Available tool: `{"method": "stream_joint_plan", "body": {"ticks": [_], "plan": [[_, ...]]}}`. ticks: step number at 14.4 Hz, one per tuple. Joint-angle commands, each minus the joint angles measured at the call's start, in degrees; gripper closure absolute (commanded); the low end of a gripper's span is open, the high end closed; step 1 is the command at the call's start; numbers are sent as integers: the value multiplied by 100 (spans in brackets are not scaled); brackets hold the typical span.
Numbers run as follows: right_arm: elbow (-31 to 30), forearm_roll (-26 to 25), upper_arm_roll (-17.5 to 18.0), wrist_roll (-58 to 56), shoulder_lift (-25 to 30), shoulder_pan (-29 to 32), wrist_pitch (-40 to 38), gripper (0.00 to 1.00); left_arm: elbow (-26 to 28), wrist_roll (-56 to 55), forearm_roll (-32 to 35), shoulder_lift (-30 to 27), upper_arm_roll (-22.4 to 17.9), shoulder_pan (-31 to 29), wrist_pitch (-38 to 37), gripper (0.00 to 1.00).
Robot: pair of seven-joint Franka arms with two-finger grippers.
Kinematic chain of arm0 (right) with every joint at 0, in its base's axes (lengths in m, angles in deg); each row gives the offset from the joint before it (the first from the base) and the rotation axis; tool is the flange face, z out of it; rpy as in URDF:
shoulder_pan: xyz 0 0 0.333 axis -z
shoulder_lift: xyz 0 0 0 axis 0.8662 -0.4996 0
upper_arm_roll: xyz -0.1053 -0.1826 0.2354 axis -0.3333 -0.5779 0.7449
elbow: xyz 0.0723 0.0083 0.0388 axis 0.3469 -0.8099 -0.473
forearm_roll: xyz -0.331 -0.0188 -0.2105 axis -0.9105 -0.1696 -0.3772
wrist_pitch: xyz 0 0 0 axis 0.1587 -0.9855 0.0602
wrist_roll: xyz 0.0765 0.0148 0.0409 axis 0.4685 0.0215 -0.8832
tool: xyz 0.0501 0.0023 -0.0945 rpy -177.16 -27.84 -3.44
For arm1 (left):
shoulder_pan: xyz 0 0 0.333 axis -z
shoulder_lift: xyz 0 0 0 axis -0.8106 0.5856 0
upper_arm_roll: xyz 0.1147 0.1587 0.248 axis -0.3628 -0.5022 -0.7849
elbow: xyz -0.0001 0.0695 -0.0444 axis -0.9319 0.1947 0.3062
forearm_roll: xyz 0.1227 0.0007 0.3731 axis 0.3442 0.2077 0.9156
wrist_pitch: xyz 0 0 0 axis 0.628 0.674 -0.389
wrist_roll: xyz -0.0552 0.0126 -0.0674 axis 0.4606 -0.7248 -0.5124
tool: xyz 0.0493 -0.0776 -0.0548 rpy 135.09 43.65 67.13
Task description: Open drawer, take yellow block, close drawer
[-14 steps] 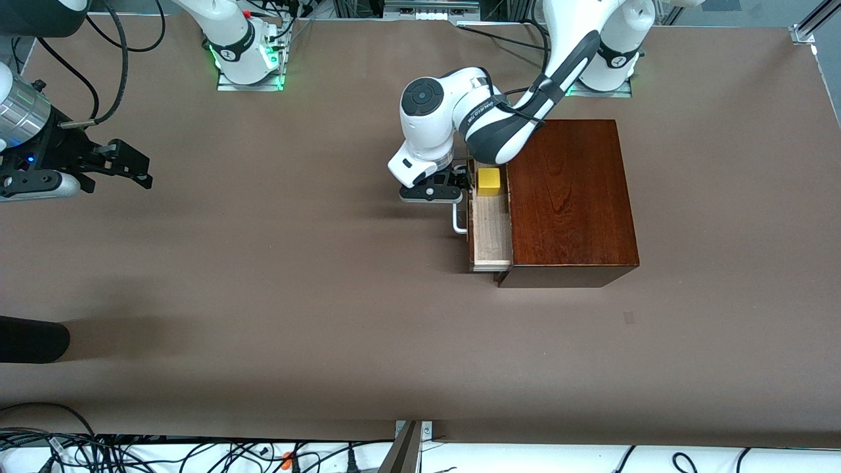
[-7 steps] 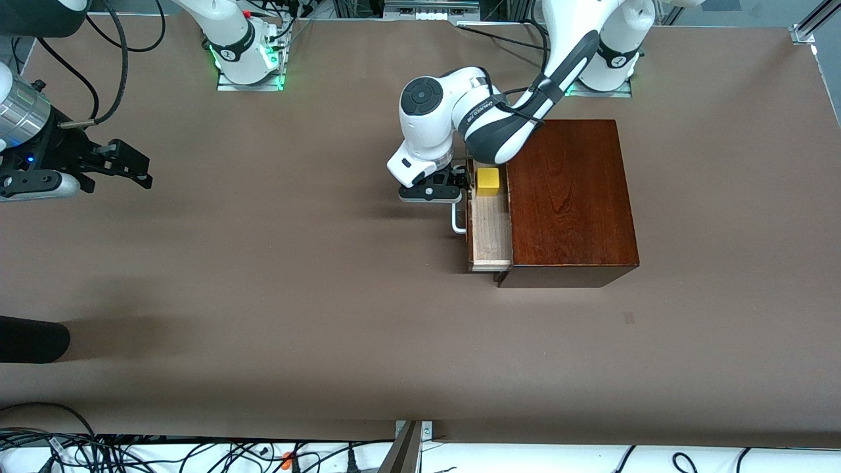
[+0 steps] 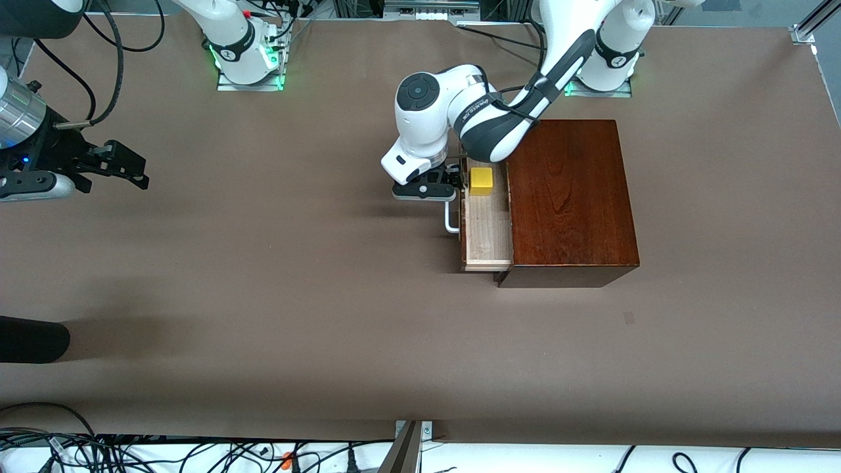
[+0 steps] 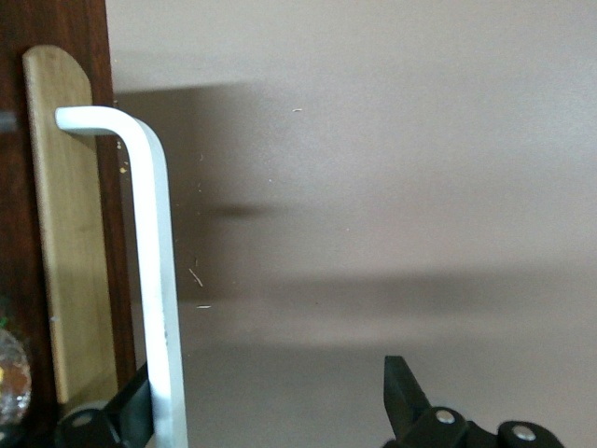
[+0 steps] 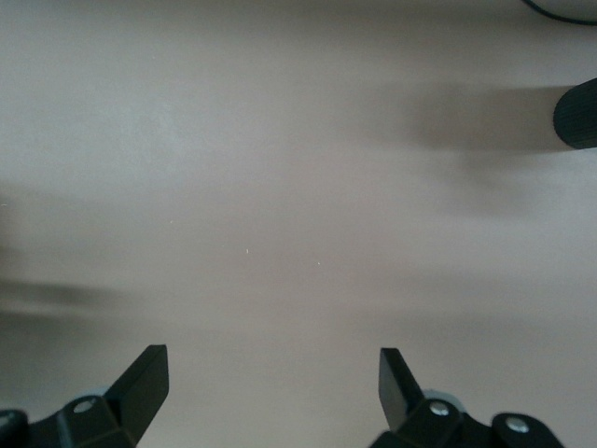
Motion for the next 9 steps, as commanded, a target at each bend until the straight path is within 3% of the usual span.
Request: {"method": "stream_joint_plan", "body": {"ticks": [1, 7, 9], "plan": [[98, -36, -11, -30, -37, 48, -49, 0, -252, 1, -63, 7, 35, 49, 21, 0], [98, -45, -2, -30, -37, 31, -40, 0, -278, 641, -63, -766, 26, -178, -1148, 0], [98, -45, -2, -21, -37, 13, -40, 0, -514, 896, -80, -1004, 35, -363, -1682, 0]]}}
